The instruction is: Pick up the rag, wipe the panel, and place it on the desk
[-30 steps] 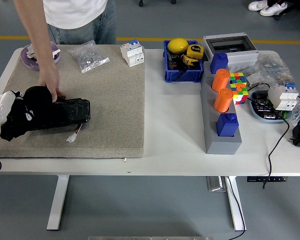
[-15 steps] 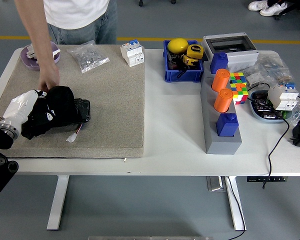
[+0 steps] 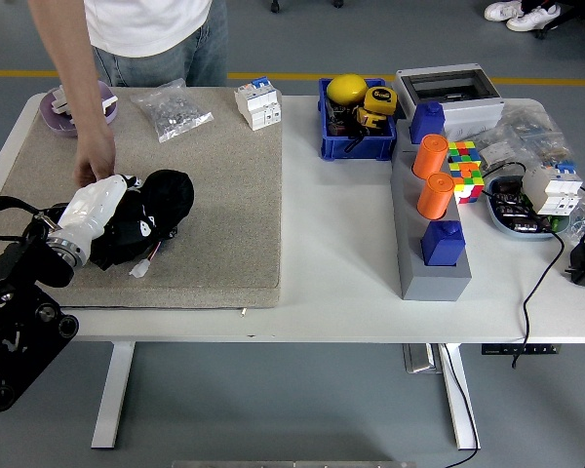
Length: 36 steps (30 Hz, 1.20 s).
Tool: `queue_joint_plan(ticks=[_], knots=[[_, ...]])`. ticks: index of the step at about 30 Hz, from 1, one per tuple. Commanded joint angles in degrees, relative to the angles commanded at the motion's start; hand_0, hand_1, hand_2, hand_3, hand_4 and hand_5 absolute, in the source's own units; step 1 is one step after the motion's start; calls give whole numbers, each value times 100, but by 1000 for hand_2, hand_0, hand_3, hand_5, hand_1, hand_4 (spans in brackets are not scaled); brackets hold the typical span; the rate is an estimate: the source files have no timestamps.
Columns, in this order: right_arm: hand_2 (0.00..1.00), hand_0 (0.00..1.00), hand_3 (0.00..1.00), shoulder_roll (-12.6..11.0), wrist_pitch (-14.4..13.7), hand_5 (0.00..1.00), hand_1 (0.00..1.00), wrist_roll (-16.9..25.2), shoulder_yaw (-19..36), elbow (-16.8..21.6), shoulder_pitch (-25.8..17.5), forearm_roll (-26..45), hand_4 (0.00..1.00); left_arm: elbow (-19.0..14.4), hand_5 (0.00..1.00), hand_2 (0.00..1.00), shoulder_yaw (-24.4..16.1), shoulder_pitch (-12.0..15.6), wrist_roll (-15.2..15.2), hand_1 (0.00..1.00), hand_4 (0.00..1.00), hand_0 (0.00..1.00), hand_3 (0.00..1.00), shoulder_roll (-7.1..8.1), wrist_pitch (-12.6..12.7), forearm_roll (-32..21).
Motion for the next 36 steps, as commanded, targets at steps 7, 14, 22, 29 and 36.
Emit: queue_joint_plan(ticks=[7, 14, 22, 29, 36], knots=[[716, 731, 753, 6, 12, 603, 556, -5, -17, -4, -3, 10, 998, -42, 2, 536, 172, -35, 27, 110, 67, 188, 437, -48, 3, -10], [716, 731, 753, 6, 20, 603, 556, -11, -69, -12, -11, 37, 998, -40, 2, 536, 129, -33, 29, 110, 69, 186, 437, -51, 39, 3], [716, 732, 753, 10, 28, 603, 556, -17, -76, -9, -25, 32, 998, 173, 2, 535, -159, 92, 22, 110, 70, 186, 438, -106, 72, 19], [716, 731, 753, 6, 75, 602, 556, -47, -92, -5, -42, 34, 998, 403, 2, 536, -495, 271, 7, 110, 69, 188, 439, -85, 151, 96], [716, 732, 753, 6, 81, 601, 556, -54, -85, 1, -39, 22, 998, 518, 2, 534, -799, 384, 32, 110, 69, 188, 438, 30, 228, 181]])
